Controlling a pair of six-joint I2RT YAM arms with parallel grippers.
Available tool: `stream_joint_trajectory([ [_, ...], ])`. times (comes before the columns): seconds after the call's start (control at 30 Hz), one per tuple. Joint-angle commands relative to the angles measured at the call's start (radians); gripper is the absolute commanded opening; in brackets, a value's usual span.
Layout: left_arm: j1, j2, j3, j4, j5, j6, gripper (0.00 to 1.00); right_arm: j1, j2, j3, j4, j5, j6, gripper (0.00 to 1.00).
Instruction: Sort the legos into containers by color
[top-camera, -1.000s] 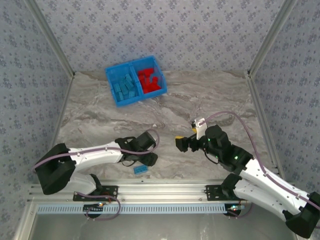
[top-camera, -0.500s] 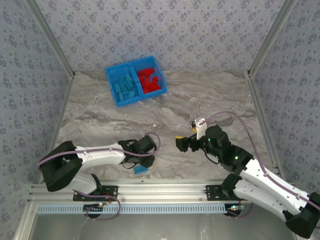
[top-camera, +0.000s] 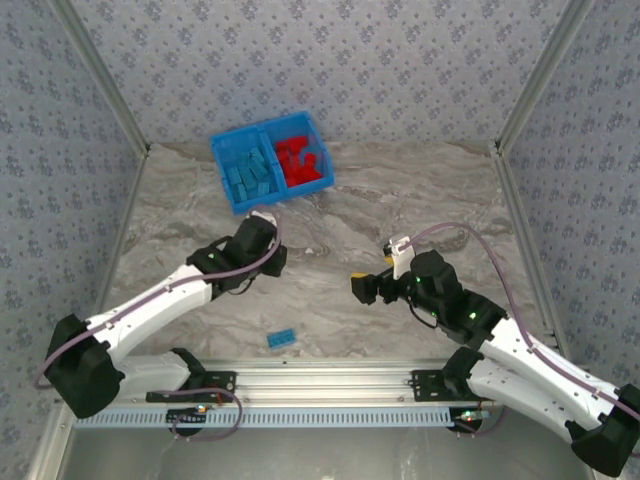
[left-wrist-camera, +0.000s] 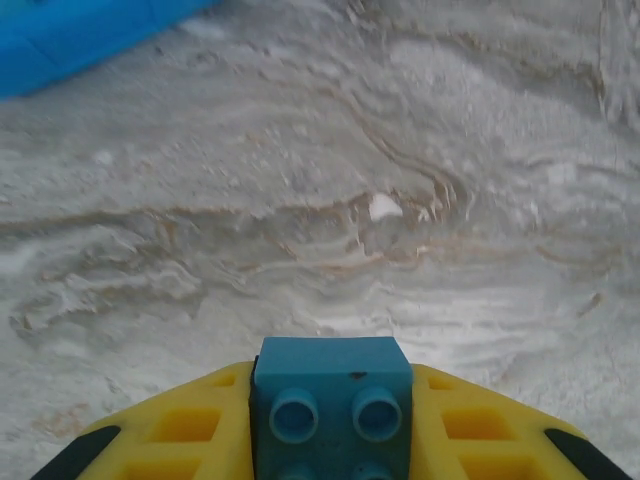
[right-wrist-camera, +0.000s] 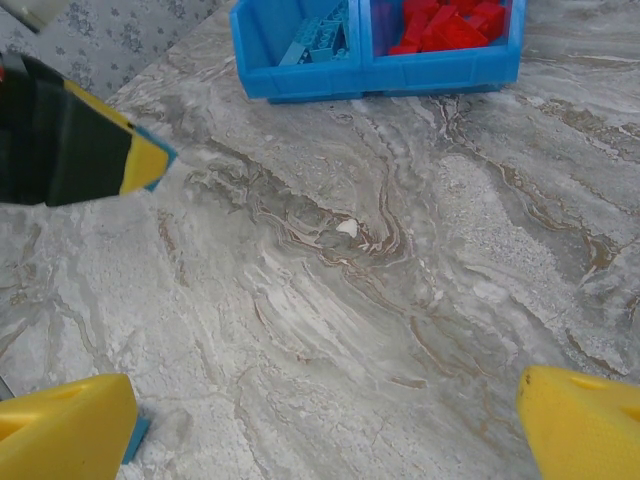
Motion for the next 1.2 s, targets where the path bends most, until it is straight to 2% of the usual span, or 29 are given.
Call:
stream_joint_trajectory([
  [0.0, 0.215, 0.12, 0.239, -0.046, -0.045, 0.095, 0.25, -0.004, -0.012, 0.026, 0.0, 0.0, 0.02, 1.0],
  [0.07, 0.283, 0.229, 0.379, -0.06, -0.056, 0.128, 0.22, -0.003, -0.016, 0.029, -0.011, 0.006, 0.021, 1.0],
  [0.2, 0.353, 0.481, 0.682, -0.116, -0.114, 0.183, 0.19, -0.003, -0.033, 0.028, -0.022, 0.015, 0.022, 1.0],
  [0.47, 0.44, 0.944, 1.236, -0.285, -0.182, 0.214, 0.15, -0.002, -0.061, 0.004, -0.006, 0.022, 0.03, 1.0],
  [0.7, 0.473, 1.241, 1.628, -0.374, -0.205, 0.283, 0.16, -0.003, -0.064, 0.008, -0.018, 0.024, 0.014, 1.0],
  [0.83, 0.498, 1.349, 1.767, -0.384, -0.19, 0.311, 0.22, -0.005, -0.067, 0.011, -0.025, 0.026, 0.009, 1.0],
  [0.93, 0.513, 1.375, 1.777, -0.349, -0.155, 0.316, 0.28, -0.007, -0.067, 0.013, -0.032, 0.022, 0.003, 1.0],
  [1.17, 0.515, 1.371, 1.799, -0.306, -0.168, 0.312, 0.44, -0.015, -0.066, 0.026, -0.037, 0.02, -0.002, 1.0],
])
